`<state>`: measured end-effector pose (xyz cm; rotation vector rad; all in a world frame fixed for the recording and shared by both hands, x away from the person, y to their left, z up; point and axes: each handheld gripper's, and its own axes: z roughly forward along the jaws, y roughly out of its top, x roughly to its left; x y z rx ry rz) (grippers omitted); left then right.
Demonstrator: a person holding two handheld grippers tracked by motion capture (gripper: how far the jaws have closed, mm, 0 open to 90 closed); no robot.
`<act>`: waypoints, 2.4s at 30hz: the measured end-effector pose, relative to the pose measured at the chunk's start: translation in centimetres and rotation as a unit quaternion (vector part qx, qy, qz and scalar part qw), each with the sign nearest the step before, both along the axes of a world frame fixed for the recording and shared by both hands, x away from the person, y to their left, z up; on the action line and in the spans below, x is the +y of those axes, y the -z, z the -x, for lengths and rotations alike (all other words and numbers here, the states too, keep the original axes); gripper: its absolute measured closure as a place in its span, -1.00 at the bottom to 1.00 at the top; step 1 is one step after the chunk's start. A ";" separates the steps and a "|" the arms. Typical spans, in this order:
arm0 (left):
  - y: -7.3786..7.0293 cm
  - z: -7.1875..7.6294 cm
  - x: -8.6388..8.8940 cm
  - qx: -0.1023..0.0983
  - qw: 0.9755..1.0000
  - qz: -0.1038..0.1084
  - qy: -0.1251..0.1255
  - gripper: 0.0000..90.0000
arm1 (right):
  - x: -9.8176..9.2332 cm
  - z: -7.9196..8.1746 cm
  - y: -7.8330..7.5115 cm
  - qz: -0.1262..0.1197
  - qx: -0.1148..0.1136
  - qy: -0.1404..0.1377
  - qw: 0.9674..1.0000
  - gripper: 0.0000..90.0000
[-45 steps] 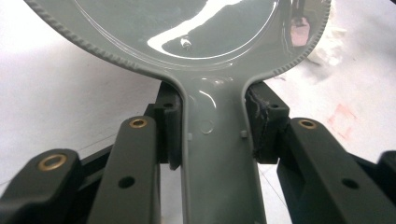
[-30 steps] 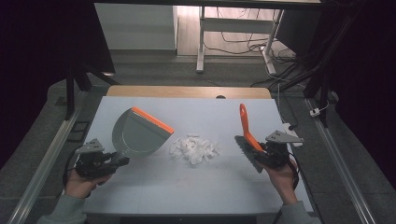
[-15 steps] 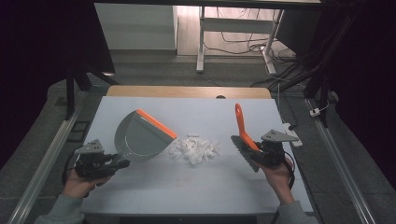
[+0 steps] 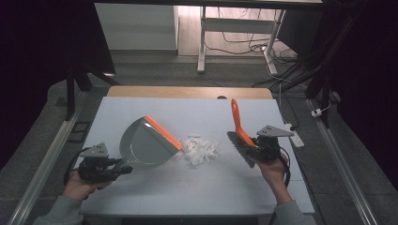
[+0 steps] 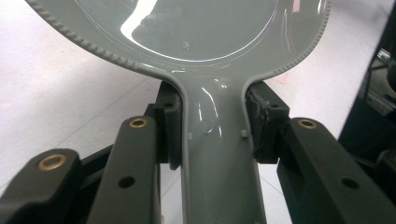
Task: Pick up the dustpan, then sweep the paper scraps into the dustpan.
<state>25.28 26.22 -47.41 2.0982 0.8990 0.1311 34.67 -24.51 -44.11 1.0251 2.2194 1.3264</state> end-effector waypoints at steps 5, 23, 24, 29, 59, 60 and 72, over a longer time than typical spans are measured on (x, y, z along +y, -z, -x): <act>0.2 -0.1 -0.2 0.015 1.000 -0.015 -0.005 0.37 | -0.2 -0.3 -0.1 -0.010 0.000 0.010 1.000 0.57; 0.7 0.1 0.2 0.036 0.999 -0.030 0.013 0.37 | 3.2 -2.2 0.4 -0.001 -0.005 -0.002 1.000 0.57; 0.7 0.1 0.2 0.040 0.999 -0.030 0.011 0.36 | 3.3 -2.3 0.4 0.001 -0.005 -0.002 1.000 0.57; 1.0 0.0 0.5 0.050 0.998 -0.036 0.008 0.37 | 3.9 -2.7 0.6 0.000 -0.004 -0.001 1.000 0.57; 3.0 -0.5 -0.2 0.096 0.991 -0.075 0.050 0.36 | 5.2 -4.9 2.2 0.021 0.009 0.017 1.000 0.57; 3.0 -0.5 -0.2 0.096 0.991 -0.077 0.050 0.36 | 5.2 -5.0 2.2 0.021 0.010 0.018 1.000 0.57; 3.5 -0.7 -0.9 0.108 0.989 -0.085 0.063 0.36 | 5.5 -5.7 3.0 0.030 0.019 0.029 0.999 0.57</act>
